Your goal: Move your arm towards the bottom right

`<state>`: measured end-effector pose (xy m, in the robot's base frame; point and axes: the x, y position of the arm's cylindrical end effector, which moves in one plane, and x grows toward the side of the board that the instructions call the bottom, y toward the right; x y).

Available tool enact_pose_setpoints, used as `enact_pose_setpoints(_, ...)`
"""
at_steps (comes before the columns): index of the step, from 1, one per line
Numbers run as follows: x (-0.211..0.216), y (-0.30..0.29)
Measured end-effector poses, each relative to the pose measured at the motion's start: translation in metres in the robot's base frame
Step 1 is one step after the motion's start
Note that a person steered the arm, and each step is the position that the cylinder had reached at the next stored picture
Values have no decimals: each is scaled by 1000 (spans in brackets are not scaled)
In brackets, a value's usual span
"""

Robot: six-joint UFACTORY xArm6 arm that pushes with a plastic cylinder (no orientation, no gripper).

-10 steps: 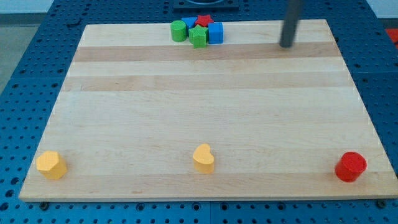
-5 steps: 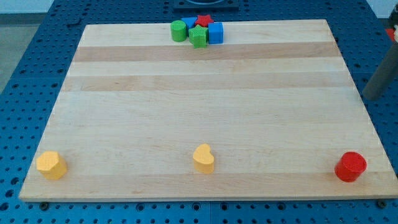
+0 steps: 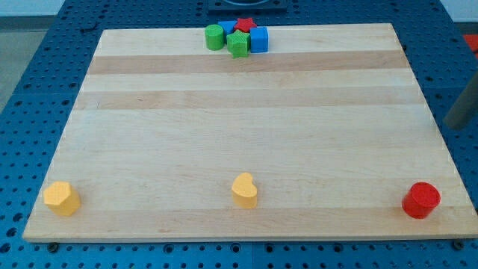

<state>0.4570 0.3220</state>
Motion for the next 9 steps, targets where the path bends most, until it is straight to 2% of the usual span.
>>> enact_pose_setpoints(2,28,8)
enact_pose_setpoints(6,122,8)
enact_pose_setpoints(9,148,8)
